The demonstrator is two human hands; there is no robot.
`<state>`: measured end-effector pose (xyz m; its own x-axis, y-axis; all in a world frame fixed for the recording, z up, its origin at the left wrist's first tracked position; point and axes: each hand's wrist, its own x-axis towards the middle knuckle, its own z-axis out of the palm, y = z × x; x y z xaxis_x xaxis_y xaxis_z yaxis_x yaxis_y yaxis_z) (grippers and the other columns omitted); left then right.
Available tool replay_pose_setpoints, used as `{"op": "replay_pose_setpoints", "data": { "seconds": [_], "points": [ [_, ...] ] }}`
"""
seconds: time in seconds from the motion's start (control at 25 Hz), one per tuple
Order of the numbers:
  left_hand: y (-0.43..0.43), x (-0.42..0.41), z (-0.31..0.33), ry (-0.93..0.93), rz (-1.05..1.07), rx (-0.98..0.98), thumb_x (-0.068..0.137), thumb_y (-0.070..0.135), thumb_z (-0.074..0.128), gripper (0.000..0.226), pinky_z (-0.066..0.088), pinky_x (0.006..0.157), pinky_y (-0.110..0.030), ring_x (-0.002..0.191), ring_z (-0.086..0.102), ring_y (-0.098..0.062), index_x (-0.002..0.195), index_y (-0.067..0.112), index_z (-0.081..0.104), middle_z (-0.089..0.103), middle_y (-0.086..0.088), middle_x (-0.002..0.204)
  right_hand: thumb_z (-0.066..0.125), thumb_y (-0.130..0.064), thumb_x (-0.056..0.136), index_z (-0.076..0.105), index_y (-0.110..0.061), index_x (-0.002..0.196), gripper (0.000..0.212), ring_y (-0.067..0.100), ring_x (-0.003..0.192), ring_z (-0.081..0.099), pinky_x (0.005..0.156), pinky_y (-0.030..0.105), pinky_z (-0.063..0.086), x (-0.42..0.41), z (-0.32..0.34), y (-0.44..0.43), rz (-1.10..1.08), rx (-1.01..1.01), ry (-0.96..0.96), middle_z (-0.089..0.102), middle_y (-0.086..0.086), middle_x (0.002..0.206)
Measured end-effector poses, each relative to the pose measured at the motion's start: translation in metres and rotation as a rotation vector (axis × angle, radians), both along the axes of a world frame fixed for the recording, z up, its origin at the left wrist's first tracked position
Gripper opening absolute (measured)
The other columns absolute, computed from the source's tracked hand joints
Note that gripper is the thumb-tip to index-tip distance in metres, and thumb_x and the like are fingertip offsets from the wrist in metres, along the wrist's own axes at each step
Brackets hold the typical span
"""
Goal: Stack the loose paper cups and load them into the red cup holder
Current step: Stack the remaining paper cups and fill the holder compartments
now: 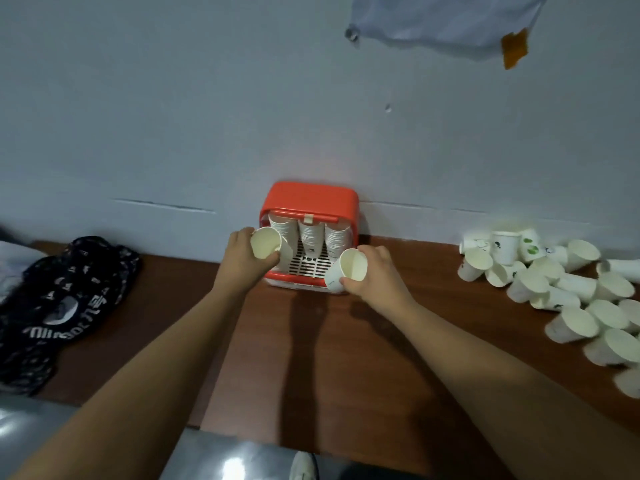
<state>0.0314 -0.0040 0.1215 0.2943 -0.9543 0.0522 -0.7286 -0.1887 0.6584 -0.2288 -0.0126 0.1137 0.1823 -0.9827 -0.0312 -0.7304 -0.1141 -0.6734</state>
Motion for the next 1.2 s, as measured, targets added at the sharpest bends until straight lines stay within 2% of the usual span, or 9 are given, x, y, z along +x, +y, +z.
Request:
{"op": "replay_pose_setpoints", "data": {
  "seconds": [0.2, 0.32, 0.48, 0.68, 0.8, 0.92, 1.0, 1.12, 1.2],
  "points": [
    [-0.054, 0.043, -0.022, 0.033, -0.036, 0.022, 0.080, 0.025, 0.078, 0.054, 0.036, 0.085, -0.028, 0.110, 0.052, -0.026, 0.124, 0.007, 0.054, 0.051, -0.012, 0.125, 0.083, -0.037, 0.069, 0.052, -0.019, 0.129, 0.070, 0.020, 0.110, 0.052, 0.096, 0.032, 0.044, 0.048, -0.020, -0.027, -0.037, 0.043, -0.021, 0.045, 0.002, 0.122],
    [-0.079, 0.054, -0.042, 0.038, -0.068, 0.058, 0.079, 0.026, 0.077, 0.056, 0.037, 0.085, -0.028, 0.111, 0.052, -0.027, 0.125, 0.005, 0.054, 0.051, -0.013, 0.126, 0.081, -0.034, 0.073, 0.049, -0.020, 0.132, 0.069, 0.018, 0.112, 0.051, 0.096, 0.029, 0.043, 0.057, -0.027, -0.041, -0.064, 0.052, -0.014, 0.043, 0.001, 0.125],
    [-0.099, 0.062, -0.071, -0.027, -0.149, 0.168, 0.076, 0.033, 0.078, 0.060, 0.043, 0.086, -0.035, 0.108, 0.054, -0.029, 0.125, 0.007, 0.054, 0.052, -0.012, 0.121, 0.079, -0.032, 0.077, 0.044, -0.020, 0.137, 0.071, 0.012, 0.116, 0.045, 0.096, 0.024, 0.036, 0.069, -0.028, -0.060, -0.080, 0.055, -0.025, 0.041, -0.001, 0.132],
    [-0.108, 0.065, -0.101, -0.113, -0.275, 0.290, 0.077, 0.035, 0.075, 0.069, 0.044, 0.095, -0.044, 0.118, 0.047, -0.034, 0.135, 0.012, 0.048, 0.049, -0.014, 0.126, 0.079, -0.029, 0.076, 0.048, -0.019, 0.132, 0.066, 0.015, 0.120, 0.045, 0.100, 0.026, 0.036, 0.101, -0.032, -0.088, -0.091, 0.009, -0.043, 0.045, -0.001, 0.130],
    [-0.112, 0.072, -0.108, -0.026, -0.302, 0.269, 0.076, 0.036, 0.077, 0.070, 0.046, 0.095, -0.042, 0.116, 0.050, -0.030, 0.137, 0.016, 0.049, 0.052, -0.012, 0.125, 0.079, -0.028, 0.077, 0.048, -0.017, 0.136, 0.068, 0.015, 0.122, 0.043, 0.103, 0.029, 0.037, 0.123, -0.031, -0.100, -0.074, -0.009, -0.066, 0.047, 0.001, 0.133],
    [-0.115, 0.088, -0.109, 0.105, -0.353, 0.245, 0.078, 0.029, 0.078, 0.065, 0.045, 0.088, -0.031, 0.115, 0.055, -0.021, 0.136, 0.017, 0.050, 0.057, -0.004, 0.126, 0.080, -0.028, 0.076, 0.049, -0.014, 0.134, 0.067, 0.016, 0.120, 0.045, 0.102, 0.031, 0.038, 0.149, -0.037, -0.109, -0.039, -0.013, -0.094, 0.048, 0.003, 0.131],
    [-0.113, 0.096, -0.108, 0.223, -0.313, 0.234, 0.088, 0.023, 0.069, 0.049, 0.043, 0.083, -0.024, 0.106, 0.059, -0.013, 0.134, 0.016, 0.052, 0.060, 0.005, 0.121, 0.079, -0.028, 0.075, 0.049, -0.014, 0.134, 0.067, 0.016, 0.120, 0.045, 0.102, 0.028, 0.037, 0.165, -0.046, -0.112, 0.002, -0.014, -0.072, 0.048, 0.003, 0.130],
    [-0.109, 0.103, -0.109, 0.357, -0.211, 0.213, 0.097, 0.015, 0.054, 0.028, 0.044, 0.080, -0.020, 0.100, 0.060, -0.011, 0.125, 0.015, 0.059, 0.063, 0.005, 0.115, 0.079, -0.025, 0.075, 0.048, -0.015, 0.136, 0.069, 0.017, 0.122, 0.045, 0.100, 0.021, 0.032, 0.180, -0.061, -0.114, 0.075, -0.057, 0.011, 0.048, 0.003, 0.130],
    [-0.108, 0.106, -0.112, 0.468, -0.179, 0.185, 0.101, 0.021, 0.051, 0.021, 0.050, 0.086, -0.018, 0.100, 0.063, -0.006, 0.117, 0.018, 0.063, 0.067, 0.005, 0.114, 0.077, -0.024, 0.074, 0.046, -0.013, 0.137, 0.070, 0.021, 0.124, 0.046, 0.101, 0.025, 0.036, 0.187, -0.073, -0.117, 0.123, -0.055, 0.073, 0.046, 0.005, 0.133]
  ]
}}
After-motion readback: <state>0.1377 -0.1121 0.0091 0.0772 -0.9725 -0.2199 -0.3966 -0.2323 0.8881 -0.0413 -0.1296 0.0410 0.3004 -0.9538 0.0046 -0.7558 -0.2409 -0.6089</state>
